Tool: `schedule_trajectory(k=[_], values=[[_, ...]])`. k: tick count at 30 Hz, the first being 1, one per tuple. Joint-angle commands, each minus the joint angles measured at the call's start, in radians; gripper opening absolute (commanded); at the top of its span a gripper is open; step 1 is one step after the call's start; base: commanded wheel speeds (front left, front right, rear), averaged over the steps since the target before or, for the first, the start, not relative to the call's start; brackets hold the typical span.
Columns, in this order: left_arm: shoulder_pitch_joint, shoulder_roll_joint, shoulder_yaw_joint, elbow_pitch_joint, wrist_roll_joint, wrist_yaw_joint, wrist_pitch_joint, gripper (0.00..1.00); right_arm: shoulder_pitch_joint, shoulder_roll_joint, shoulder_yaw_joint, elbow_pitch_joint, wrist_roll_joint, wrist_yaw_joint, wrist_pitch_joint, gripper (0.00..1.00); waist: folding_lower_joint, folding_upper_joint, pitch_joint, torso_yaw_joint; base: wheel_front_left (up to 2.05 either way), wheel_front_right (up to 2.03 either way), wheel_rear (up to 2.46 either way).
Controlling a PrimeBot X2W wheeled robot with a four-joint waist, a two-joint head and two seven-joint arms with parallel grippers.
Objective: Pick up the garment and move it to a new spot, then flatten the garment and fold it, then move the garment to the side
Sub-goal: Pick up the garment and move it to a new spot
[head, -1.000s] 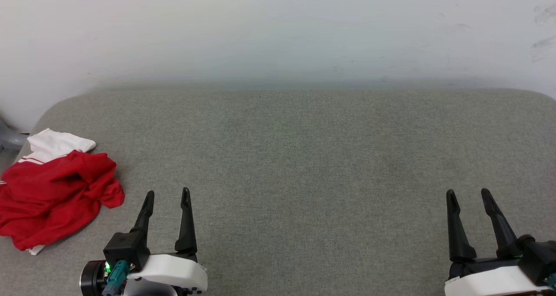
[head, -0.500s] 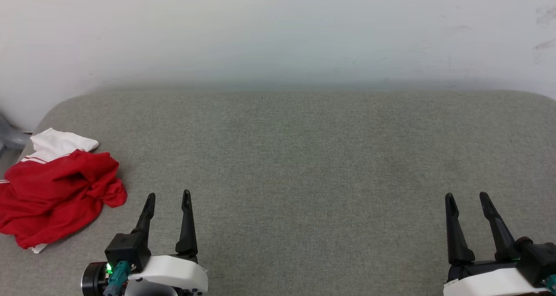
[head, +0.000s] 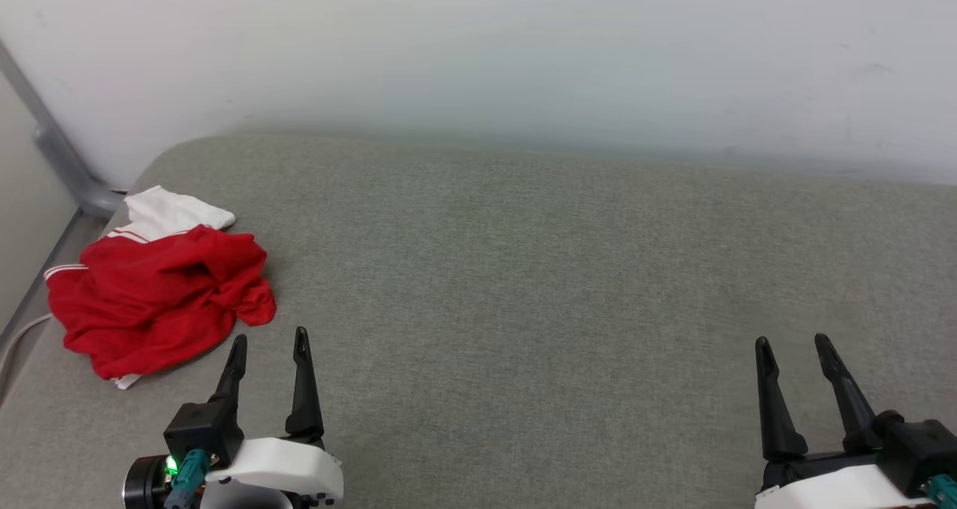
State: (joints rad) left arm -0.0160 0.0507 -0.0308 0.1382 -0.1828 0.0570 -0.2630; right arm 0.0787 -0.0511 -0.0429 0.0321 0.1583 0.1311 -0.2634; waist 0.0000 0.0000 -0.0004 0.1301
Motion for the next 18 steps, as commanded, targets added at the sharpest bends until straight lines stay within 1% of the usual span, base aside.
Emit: schedule_trajectory(k=[1, 7, 8, 10, 15, 16, 18], values=[[0.003, -0.001, 0.006, 0.0, 0.001, 0.003, -0.003, 1.0, 0.006, 0.002, 0.004, -0.002, -0.001, -0.001, -0.002, 1.0, 0.0, 0.0, 0.001, 0.031, 0.0, 0.0, 0.0], [0.01, 0.0, 0.026, -0.002, 0.004, 0.004, -0.003, 1.0, 0.015, 0.002, 0.014, -0.003, -0.006, -0.001, -0.002, 1.0, 0.0, 0.0, 0.001, 0.111, 0.0, 0.0, 0.0], [0.01, 0.0, 0.026, -0.002, 0.004, 0.004, -0.003, 1.0, 0.015, 0.002, 0.014, -0.003, -0.006, -0.001, -0.002, 1.0, 0.0, 0.0, 0.001, 0.111, 0.0, 0.0, 0.0], [0.011, -0.001, 0.034, 0.001, 0.001, 0.002, -0.003, 1.0, 0.015, 0.002, 0.019, -0.004, -0.009, -0.001, -0.002, 1.0, 0.0, 0.0, 0.001, 0.138, 0.0, 0.0, 0.0], [0.011, -0.001, 0.052, 0.003, -0.013, 0.006, -0.003, 1.0, 0.012, 0.002, 0.032, -0.011, -0.025, -0.001, -0.002, 1.0, 0.0, 0.0, 0.008, 0.205, 0.0, 0.0, 0.0], [0.009, -0.001, 0.058, 0.003, -0.023, 0.007, -0.003, 1.0, 0.009, 0.002, 0.036, -0.013, -0.029, -0.001, -0.002, 1.0, 0.0, 0.0, 0.013, 0.231, 0.0, 0.0, 0.0], [0.007, -0.001, 0.059, 0.003, -0.027, 0.008, -0.003, 1.0, 0.006, 0.002, 0.038, -0.014, -0.033, -0.001, -0.002, 1.0, 0.0, 0.0, 0.016, 0.244, 0.0, 0.0, 0.0]])
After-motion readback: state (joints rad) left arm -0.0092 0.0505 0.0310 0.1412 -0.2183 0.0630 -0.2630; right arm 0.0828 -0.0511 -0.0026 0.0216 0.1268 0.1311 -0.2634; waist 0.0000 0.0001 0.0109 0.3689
